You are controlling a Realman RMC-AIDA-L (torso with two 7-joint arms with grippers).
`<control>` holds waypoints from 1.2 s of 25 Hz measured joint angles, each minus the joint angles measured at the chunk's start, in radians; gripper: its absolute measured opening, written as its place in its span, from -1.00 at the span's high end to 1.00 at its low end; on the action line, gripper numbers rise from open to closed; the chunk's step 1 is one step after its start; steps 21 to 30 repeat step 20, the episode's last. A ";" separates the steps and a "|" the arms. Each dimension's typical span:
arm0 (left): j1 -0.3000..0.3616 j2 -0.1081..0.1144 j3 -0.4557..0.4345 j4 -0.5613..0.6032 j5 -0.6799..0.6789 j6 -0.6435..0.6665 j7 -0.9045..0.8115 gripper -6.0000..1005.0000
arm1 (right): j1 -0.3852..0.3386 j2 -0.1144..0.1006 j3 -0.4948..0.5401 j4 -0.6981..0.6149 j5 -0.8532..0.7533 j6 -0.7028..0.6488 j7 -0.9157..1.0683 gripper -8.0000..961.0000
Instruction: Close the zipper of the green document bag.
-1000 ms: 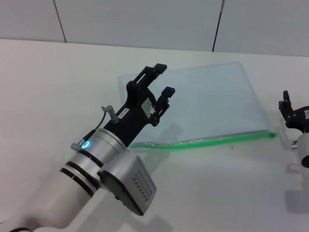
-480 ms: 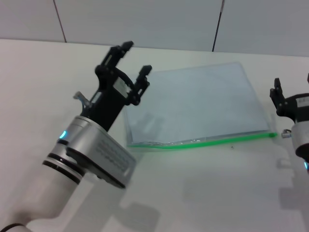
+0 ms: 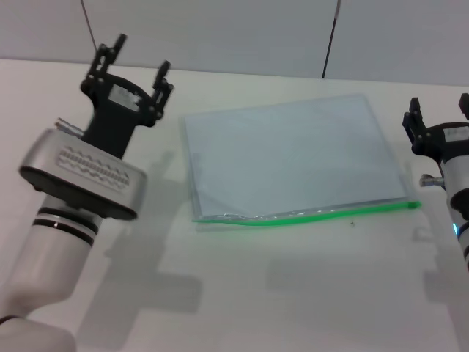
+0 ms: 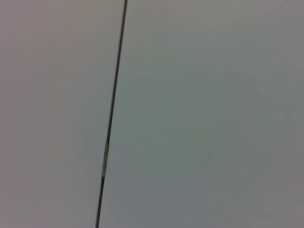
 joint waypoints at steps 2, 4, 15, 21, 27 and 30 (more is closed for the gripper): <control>-0.009 0.001 0.000 -0.009 -0.040 0.000 -0.061 -0.39 | 0.007 0.000 0.001 0.002 0.001 -0.001 0.024 -0.60; -0.017 0.003 -0.002 -0.014 -0.074 -0.001 -0.114 -0.38 | 0.014 0.000 0.002 0.004 0.002 -0.002 0.052 -0.60; -0.025 0.005 -0.054 -0.058 -0.129 -0.001 -0.312 -0.38 | 0.045 0.000 0.004 0.010 0.015 -0.015 0.113 -0.60; -0.025 0.005 -0.055 -0.064 -0.131 -0.002 -0.327 -0.38 | 0.047 -0.001 0.004 0.010 0.015 -0.015 0.116 -0.60; -0.025 0.005 -0.055 -0.064 -0.131 -0.002 -0.327 -0.38 | 0.047 -0.001 0.004 0.010 0.015 -0.015 0.116 -0.60; -0.025 0.005 -0.055 -0.064 -0.131 -0.002 -0.327 -0.38 | 0.047 -0.001 0.004 0.010 0.015 -0.015 0.116 -0.60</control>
